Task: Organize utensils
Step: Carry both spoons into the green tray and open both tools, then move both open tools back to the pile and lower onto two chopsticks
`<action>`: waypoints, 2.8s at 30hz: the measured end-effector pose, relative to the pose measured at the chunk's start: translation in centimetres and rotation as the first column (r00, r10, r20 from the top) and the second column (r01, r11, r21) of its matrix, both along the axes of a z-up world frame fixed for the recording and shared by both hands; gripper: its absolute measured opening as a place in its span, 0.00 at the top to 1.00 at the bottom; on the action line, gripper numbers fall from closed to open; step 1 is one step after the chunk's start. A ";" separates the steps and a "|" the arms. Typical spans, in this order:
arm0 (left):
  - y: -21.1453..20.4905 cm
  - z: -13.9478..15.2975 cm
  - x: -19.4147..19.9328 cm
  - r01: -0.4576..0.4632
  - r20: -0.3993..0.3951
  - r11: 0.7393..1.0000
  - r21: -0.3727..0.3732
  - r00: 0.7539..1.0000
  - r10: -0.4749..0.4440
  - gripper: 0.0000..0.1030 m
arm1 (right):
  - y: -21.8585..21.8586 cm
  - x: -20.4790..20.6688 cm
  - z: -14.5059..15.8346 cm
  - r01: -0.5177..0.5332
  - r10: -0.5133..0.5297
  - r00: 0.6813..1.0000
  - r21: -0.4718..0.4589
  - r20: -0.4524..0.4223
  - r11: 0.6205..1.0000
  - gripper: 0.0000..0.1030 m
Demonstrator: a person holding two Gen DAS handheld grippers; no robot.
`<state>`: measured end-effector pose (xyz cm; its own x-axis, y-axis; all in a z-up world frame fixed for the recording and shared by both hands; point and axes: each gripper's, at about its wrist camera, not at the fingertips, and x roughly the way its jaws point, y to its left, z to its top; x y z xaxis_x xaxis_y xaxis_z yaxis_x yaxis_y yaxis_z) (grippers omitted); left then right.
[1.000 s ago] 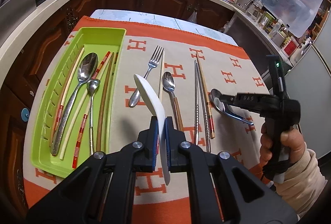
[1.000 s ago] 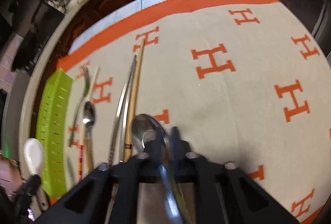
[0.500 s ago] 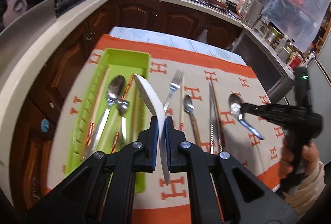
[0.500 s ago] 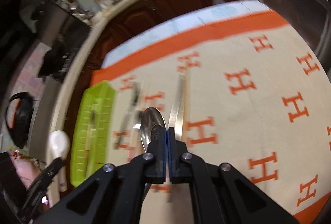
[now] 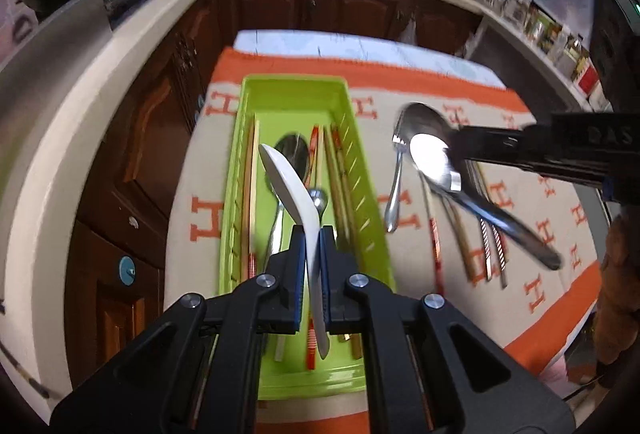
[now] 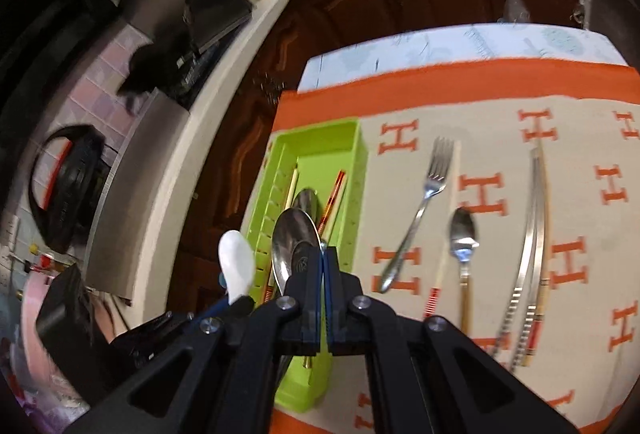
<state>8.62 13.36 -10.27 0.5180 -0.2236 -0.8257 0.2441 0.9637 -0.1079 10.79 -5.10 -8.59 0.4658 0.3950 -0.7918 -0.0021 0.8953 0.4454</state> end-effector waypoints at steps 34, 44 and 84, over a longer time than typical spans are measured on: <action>-1.6 -0.5 -3.8 0.006 -0.081 1.000 -0.007 0.997 -0.007 0.95 | -0.4 -1.7 -4.7 -0.014 0.009 0.992 -0.034 -0.122 0.999 0.95; -6.7 0.8 -4.1 0.102 -0.069 0.995 0.008 0.992 -0.101 0.95 | -7.1 -3.7 -3.3 0.066 -0.067 0.994 -0.007 -0.091 0.998 0.95; -17.7 -8.6 6.5 0.196 -0.308 0.976 0.096 0.938 -0.158 0.95 | -14.1 3.6 -8.7 0.084 -0.145 0.947 -0.213 -0.287 0.973 0.93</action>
